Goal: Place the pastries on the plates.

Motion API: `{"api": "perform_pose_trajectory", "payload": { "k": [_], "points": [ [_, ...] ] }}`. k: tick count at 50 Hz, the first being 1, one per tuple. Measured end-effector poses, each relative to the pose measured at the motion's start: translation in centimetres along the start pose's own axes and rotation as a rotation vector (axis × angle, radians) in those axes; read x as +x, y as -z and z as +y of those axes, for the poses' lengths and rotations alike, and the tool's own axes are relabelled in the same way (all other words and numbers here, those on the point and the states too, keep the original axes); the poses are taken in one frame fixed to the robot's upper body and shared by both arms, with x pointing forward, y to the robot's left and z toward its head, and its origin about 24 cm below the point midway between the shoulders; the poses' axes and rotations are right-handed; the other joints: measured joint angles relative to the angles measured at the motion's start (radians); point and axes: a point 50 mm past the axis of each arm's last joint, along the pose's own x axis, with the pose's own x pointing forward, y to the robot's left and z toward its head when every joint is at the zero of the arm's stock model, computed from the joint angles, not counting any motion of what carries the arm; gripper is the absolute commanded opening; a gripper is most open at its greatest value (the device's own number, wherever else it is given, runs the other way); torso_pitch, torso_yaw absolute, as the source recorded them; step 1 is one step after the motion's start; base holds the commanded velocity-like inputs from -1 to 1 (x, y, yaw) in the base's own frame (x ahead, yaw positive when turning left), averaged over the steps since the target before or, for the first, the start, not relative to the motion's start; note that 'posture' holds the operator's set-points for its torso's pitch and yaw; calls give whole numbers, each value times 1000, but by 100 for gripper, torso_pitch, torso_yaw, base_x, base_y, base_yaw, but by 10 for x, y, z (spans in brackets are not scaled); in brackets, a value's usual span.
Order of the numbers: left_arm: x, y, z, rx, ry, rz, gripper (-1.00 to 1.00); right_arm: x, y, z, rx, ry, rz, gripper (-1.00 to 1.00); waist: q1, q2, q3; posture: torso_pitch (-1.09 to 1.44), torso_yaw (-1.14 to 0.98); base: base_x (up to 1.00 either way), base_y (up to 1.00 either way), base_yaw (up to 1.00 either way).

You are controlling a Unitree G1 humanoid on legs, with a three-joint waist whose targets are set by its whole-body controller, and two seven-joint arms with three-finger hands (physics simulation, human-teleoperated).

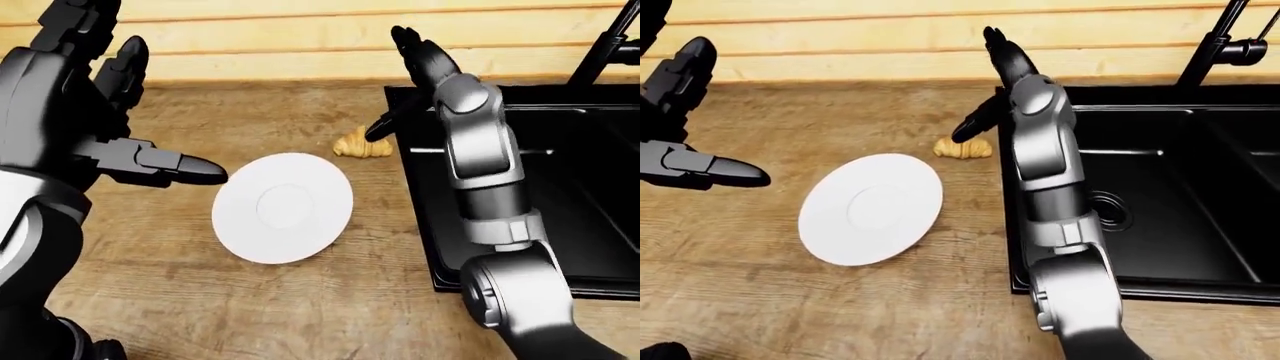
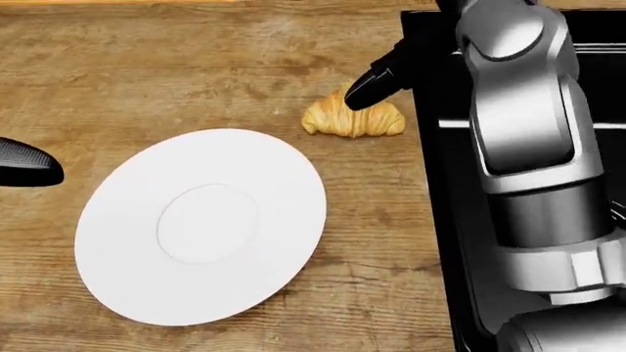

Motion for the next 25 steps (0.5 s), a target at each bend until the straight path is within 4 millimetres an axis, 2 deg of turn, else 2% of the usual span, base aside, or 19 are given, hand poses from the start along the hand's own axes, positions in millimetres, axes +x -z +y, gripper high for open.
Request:
{"api": "perform_pose_trajectory", "payload": {
  "k": [5, 11, 17, 25],
  "points": [
    [-1, 0, 1, 0, 2, -1, 100, 8, 3, 12, -83, -46, 11, 100, 0, 4, 1, 0, 0, 0, 0, 0],
    [-2, -1, 6, 0, -14, 0, 100, 13, 0, 11, -155, -48, 19, 100, -1, 5, 3, 0, 0, 0, 0, 0],
    [-2, -1, 5, 8, -1, 0, 100, 20, 3, 18, -223, -56, 34, 100, -2, 6, 0, 0, 0, 0, 0, 0],
    [-3, 2, 4, 9, 3, 7, 100, 26, 17, 39, -296, -109, 63, 100, -2, 11, 1, 0, 0, 0, 0, 0]
  ]
}}
